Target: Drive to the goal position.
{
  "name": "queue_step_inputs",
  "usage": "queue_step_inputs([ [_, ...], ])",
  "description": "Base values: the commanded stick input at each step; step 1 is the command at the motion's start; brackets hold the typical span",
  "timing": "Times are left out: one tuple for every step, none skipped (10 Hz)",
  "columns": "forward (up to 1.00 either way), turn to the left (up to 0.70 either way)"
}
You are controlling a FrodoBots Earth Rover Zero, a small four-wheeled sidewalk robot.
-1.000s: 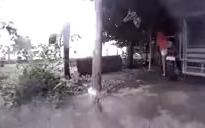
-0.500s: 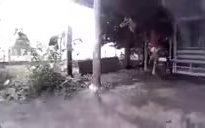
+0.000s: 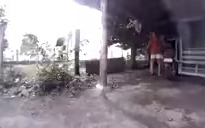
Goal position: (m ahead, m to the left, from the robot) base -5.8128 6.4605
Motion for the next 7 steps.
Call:
queue_step_inputs([
  [0.0, 0.45],
  [0.0, 0.45],
  [0.0, 0.45],
  [0.0, 0.45],
  [0.0, 0.45],
  [0.0, 0.45],
  [0.0, 0.45],
])
